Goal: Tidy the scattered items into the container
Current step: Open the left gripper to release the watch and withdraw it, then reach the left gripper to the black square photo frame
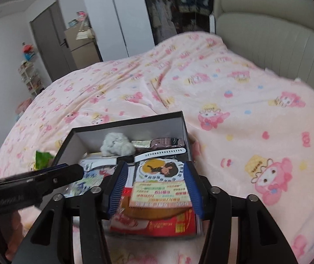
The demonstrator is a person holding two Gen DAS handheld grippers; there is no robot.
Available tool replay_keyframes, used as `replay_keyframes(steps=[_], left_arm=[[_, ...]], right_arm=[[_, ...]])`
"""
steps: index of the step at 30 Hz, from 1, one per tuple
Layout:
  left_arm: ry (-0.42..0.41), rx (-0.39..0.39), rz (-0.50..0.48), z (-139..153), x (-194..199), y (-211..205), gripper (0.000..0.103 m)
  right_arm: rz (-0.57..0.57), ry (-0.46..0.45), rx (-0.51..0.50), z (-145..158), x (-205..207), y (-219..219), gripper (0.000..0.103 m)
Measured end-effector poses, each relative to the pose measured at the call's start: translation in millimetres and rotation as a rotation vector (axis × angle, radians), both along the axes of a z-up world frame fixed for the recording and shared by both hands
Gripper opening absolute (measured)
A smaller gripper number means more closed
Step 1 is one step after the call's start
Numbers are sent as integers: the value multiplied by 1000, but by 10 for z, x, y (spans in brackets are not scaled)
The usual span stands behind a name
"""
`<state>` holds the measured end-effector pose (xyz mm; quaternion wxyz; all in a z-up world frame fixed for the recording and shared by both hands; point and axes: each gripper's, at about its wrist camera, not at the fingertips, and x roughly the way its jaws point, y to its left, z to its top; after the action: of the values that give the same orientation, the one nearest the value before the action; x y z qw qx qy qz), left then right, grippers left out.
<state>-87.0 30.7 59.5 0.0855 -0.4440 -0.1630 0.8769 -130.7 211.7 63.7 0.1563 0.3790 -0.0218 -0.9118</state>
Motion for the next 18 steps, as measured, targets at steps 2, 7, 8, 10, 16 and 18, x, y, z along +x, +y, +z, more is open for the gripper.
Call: replay_keyframes(steps=[2,7,8,10,16,18], left_arm=[[25,-51,-2,61,229,-18,46],[45,-110,-17,117,704,-81,63],[49,-117,-19,124,775,-104,63],[54,-141,-16,140,900,-154,63],[68,-134,32,145,1169,-369,63],[65,-122,54,117,1239,-464,63]], right_arm=[[-12,24,10,31,199,-15,56],[35,6,-4,-16,623,-151,56],[42,8,-1,-12,671,-181,56],[56,22,8,20,803,-271,56],[104,3,13,20,1044,-538,56],[127,8,25,18,1120,-653,56]])
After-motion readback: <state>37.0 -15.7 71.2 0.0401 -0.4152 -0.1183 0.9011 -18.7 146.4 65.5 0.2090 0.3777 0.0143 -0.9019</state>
